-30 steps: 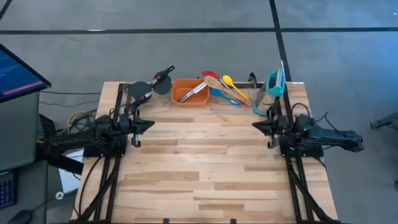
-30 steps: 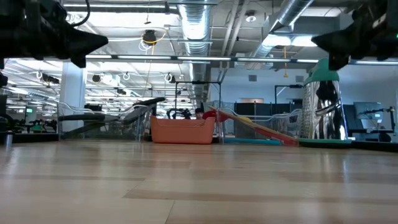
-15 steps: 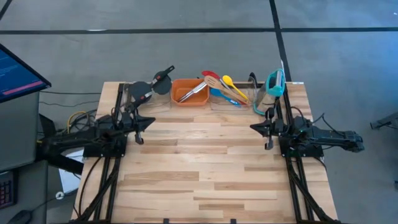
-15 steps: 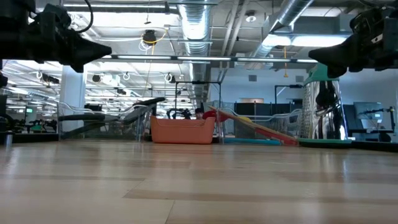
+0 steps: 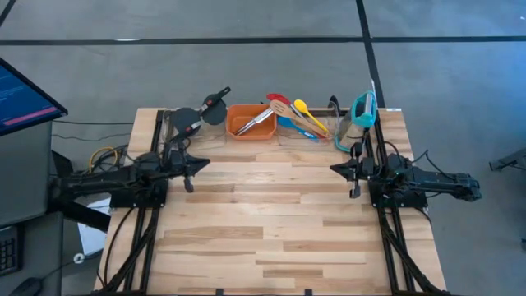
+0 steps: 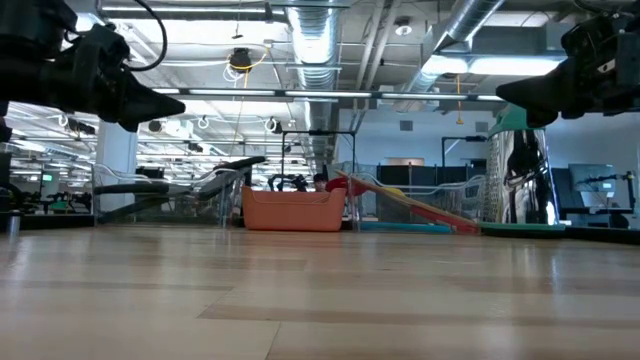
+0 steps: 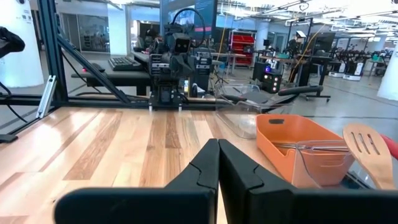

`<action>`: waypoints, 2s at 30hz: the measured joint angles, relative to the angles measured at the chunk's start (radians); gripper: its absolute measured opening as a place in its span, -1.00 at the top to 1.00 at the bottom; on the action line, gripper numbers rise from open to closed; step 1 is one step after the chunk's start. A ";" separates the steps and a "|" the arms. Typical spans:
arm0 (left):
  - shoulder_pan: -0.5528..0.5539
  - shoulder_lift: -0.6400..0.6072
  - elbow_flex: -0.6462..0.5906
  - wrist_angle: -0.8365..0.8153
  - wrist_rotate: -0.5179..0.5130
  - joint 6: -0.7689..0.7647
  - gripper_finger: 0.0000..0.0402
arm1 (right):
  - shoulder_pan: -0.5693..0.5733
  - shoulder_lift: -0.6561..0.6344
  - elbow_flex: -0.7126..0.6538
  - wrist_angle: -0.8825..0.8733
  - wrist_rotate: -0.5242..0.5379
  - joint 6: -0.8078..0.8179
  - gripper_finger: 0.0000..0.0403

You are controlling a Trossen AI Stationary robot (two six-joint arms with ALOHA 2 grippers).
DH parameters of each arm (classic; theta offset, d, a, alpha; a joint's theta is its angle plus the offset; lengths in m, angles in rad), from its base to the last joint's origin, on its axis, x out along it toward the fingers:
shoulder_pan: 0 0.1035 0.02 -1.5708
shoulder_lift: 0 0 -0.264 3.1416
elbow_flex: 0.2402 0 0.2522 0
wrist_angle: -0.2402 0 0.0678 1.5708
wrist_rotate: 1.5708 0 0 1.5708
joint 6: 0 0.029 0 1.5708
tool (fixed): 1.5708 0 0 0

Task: Pick & Place Kitchen Items
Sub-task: Return to Home Position

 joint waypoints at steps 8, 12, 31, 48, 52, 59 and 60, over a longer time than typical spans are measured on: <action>0.000 0.050 0.000 0.008 0.000 0.000 0.99 | 0.000 0.000 0.000 0.000 0.000 0.000 1.00; 0.000 0.066 0.000 0.013 0.000 0.000 0.99 | 0.000 0.000 -0.001 0.000 0.000 0.000 1.00; 0.000 0.072 0.000 0.020 0.000 -0.001 0.99 | 0.000 0.000 -0.001 0.000 0.000 0.000 1.00; 0.000 0.072 0.000 0.020 0.000 -0.001 0.99 | 0.000 0.000 -0.001 0.000 0.000 0.000 1.00; 0.000 0.072 0.000 0.020 0.000 -0.001 0.99 | 0.000 0.000 -0.001 0.000 0.000 0.000 1.00; 0.000 0.072 0.000 0.020 0.000 -0.001 0.99 | 0.000 0.000 -0.001 0.000 0.000 0.000 1.00; 0.000 0.072 0.000 0.020 0.000 -0.001 0.99 | 0.000 0.000 -0.001 0.000 0.000 0.000 1.00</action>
